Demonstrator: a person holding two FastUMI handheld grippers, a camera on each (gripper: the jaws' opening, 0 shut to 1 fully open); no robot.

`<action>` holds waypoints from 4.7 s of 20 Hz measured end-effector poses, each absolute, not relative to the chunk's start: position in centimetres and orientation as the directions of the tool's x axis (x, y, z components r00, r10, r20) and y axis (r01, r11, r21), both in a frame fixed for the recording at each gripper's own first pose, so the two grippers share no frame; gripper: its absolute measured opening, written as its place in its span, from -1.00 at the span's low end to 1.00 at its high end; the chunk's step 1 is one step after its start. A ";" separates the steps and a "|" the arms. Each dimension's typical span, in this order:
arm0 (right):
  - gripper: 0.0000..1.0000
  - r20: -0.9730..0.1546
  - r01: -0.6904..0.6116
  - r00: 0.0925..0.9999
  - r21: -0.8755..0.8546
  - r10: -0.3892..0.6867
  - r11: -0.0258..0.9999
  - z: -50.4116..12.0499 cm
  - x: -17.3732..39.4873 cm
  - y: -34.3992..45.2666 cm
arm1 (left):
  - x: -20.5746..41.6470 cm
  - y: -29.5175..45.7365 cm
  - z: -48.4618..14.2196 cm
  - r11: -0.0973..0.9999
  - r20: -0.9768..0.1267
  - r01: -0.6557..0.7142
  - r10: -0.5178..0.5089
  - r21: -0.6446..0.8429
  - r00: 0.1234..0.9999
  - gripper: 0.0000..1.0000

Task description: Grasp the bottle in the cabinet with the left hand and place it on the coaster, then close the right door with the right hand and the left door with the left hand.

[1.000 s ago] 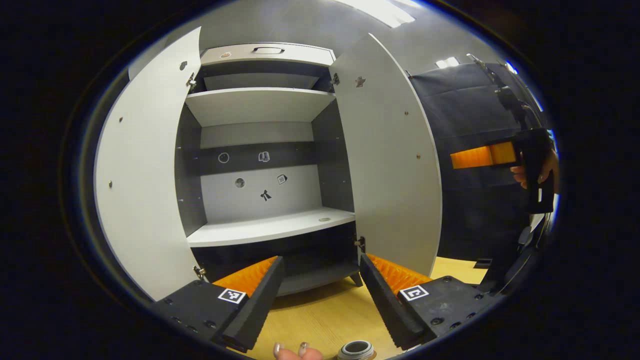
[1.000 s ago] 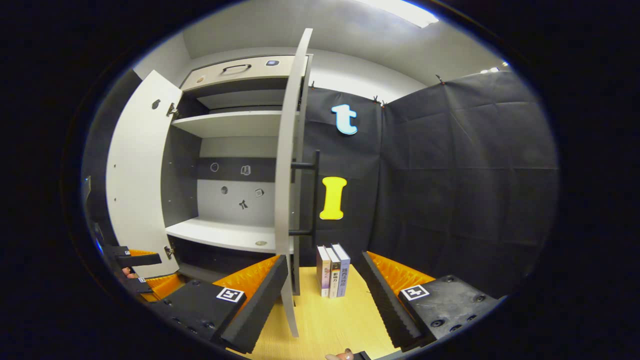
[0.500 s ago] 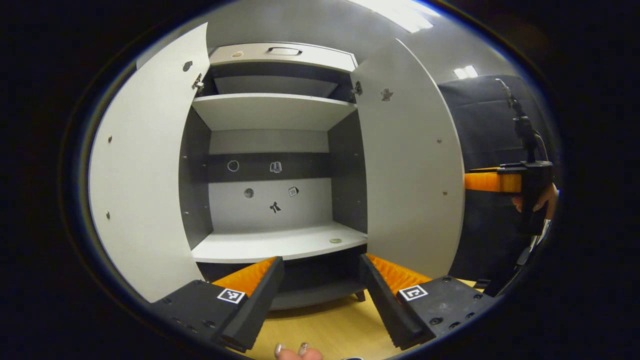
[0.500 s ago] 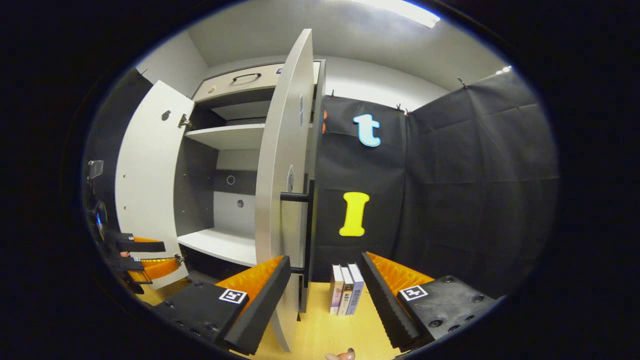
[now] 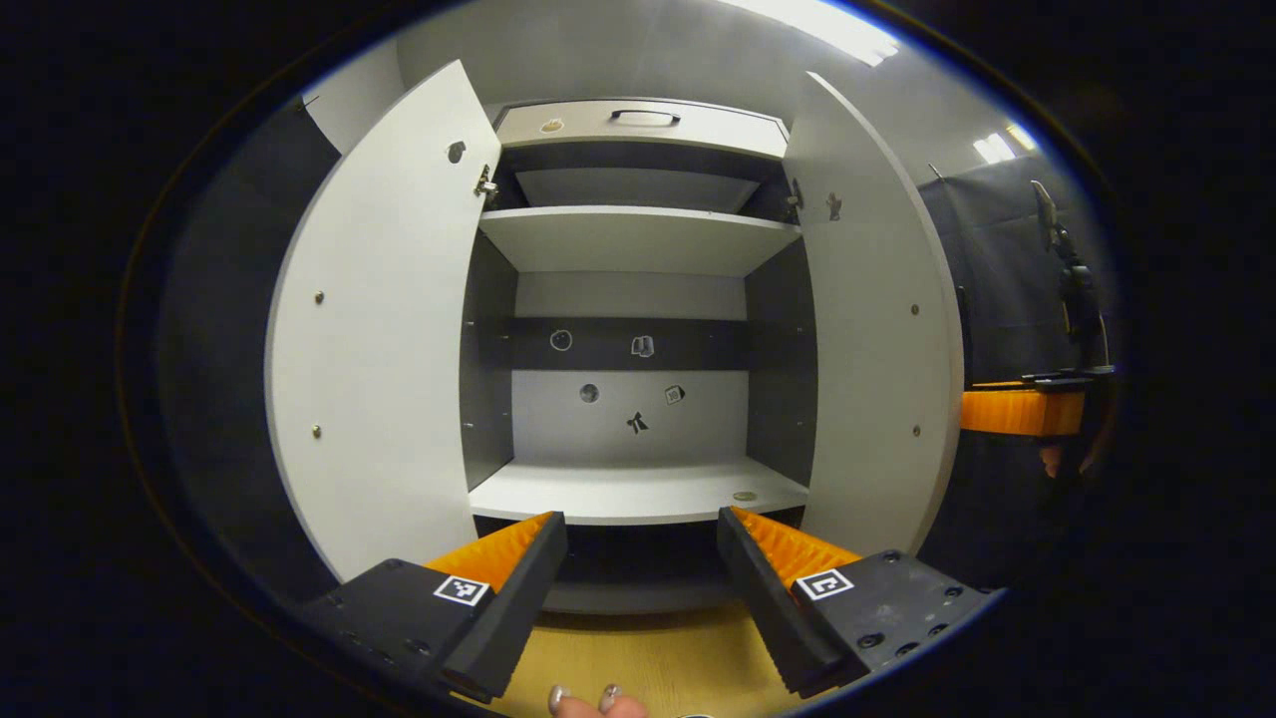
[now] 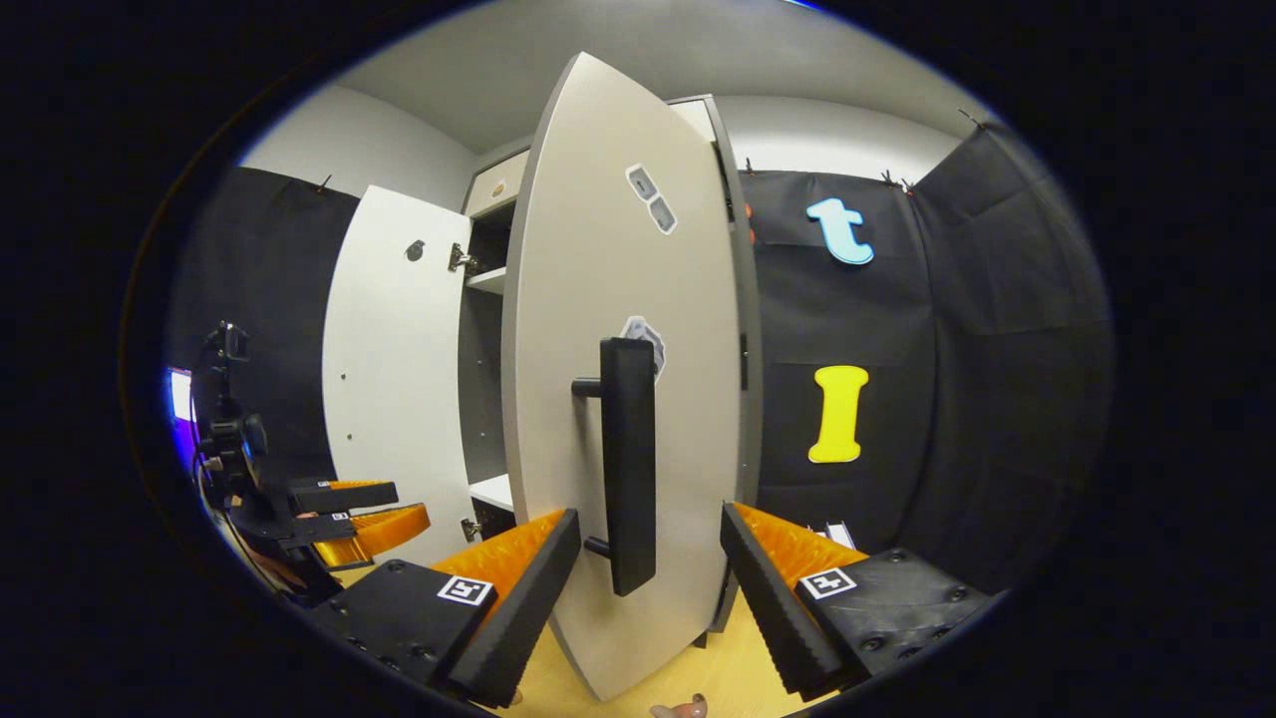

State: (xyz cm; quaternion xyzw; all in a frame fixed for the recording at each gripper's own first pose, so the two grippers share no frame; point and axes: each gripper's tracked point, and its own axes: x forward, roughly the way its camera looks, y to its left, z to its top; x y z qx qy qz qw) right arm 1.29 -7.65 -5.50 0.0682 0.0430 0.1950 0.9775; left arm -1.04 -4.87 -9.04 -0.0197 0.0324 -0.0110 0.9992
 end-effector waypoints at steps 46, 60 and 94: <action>0.95 -0.087 -0.065 0.994 -0.015 0.063 0.998 -8.9 9.8 0.0 | -2.8 16.8 -7.4 0.995 -0.067 -0.075 0.071 -0.069 0.995 0.89; 0.94 -0.083 -0.054 0.995 -0.025 0.052 0.998 -7.8 8.6 -5.8 | 3.0 2.6 -8.9 0.988 -0.081 0.138 -0.144 -0.073 0.986 0.90; 0.94 -0.043 -0.083 0.996 0.000 0.083 0.997 -3.7 1.7 -1.9 | 4.5 0.8 -6.9 0.966 -0.027 0.244 -0.247 -0.085 0.969 0.89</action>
